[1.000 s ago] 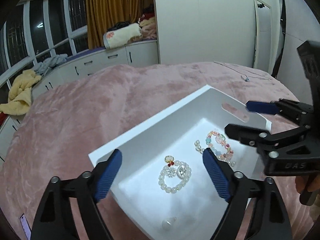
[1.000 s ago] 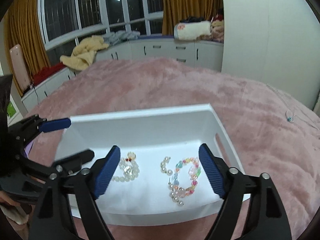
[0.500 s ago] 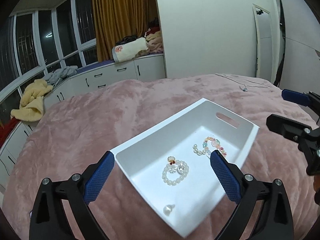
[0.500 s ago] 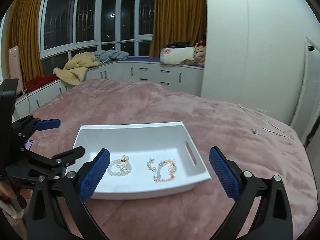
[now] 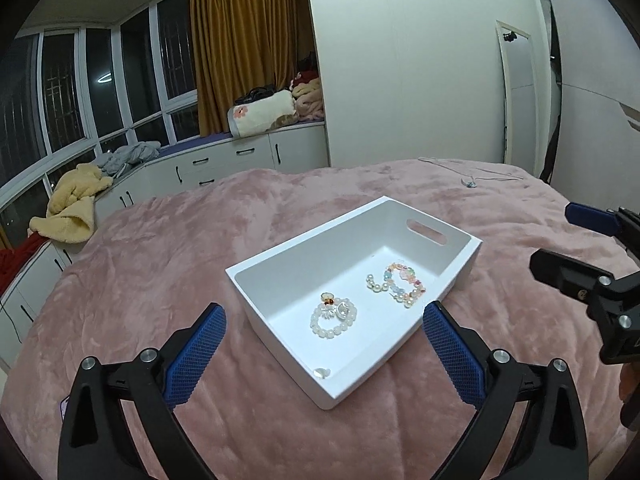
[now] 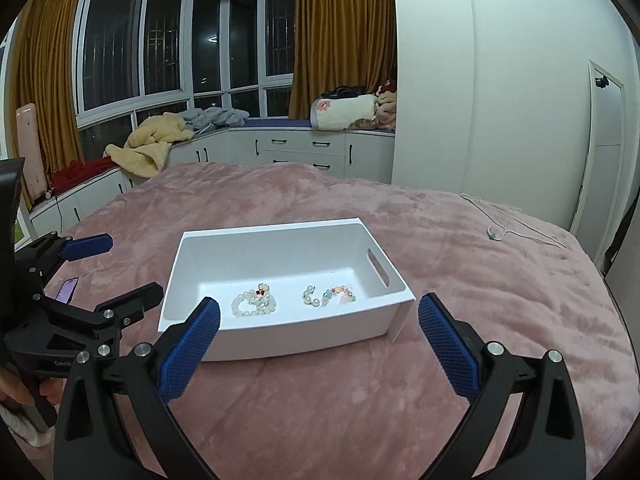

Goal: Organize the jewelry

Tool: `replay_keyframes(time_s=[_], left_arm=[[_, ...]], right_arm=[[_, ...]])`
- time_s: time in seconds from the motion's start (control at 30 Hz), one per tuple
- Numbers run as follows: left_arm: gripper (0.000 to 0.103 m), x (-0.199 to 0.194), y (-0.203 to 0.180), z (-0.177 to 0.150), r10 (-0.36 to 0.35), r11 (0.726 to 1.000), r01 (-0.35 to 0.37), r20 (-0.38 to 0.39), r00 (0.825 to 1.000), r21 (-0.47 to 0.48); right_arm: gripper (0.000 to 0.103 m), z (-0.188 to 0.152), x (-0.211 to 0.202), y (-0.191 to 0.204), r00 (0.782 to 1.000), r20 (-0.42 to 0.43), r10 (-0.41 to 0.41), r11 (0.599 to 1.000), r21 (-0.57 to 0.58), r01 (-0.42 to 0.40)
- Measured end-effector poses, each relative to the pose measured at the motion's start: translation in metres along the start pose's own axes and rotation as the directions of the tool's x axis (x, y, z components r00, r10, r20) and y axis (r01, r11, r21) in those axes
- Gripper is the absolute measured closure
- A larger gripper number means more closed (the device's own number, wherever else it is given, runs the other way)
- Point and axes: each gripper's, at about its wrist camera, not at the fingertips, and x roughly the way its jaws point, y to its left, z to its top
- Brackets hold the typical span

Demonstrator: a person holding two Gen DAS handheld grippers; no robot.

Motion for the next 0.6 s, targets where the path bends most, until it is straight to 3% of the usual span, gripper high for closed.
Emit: replay_keyframes(time_s=[0.6], left_arm=[[0.003,-0.012,-0.003,-0.011,0.013,0.999,-0.013,0.001,1.0,-0.048]], right_arm=[[0.005,-0.019,-0.012,-0.002,0.999,0.049,-0.014,1.0,0.011,0.014]])
